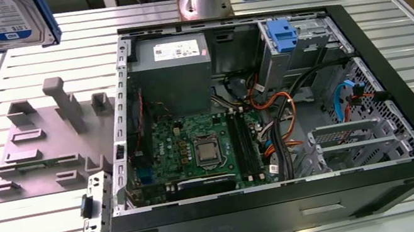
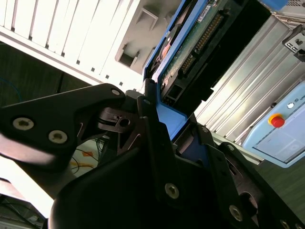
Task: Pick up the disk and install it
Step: 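Pick up the disk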
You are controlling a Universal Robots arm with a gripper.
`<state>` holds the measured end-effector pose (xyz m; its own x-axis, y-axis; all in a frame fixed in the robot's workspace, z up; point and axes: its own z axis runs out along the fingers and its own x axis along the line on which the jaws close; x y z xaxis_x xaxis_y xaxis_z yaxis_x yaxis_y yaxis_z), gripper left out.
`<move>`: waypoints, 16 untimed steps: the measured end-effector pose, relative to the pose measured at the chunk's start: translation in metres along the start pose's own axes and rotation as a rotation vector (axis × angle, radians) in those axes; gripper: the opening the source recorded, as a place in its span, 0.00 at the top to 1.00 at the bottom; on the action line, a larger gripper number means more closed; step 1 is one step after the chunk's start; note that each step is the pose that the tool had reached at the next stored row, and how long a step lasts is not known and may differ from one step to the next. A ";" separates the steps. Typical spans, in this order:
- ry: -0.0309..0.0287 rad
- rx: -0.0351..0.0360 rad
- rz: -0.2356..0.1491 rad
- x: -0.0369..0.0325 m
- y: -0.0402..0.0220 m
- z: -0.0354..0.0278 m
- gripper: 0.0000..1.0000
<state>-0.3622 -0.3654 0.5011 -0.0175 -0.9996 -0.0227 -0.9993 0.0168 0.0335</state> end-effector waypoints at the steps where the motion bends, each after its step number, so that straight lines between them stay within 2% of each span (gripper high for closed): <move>1: 0.0000 0.0000 0.000 0.0000 -0.0001 0.0000 0.64; 9: 0.0000 -0.0001 0.000 0.0000 -0.0003 0.0000 0.64; 16: 0.0000 0.0000 0.000 -0.0001 -0.0036 -0.0001 0.64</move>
<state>-0.3586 -0.3654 0.5011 -0.0176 -0.9996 -0.0227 -0.9993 0.0168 0.0335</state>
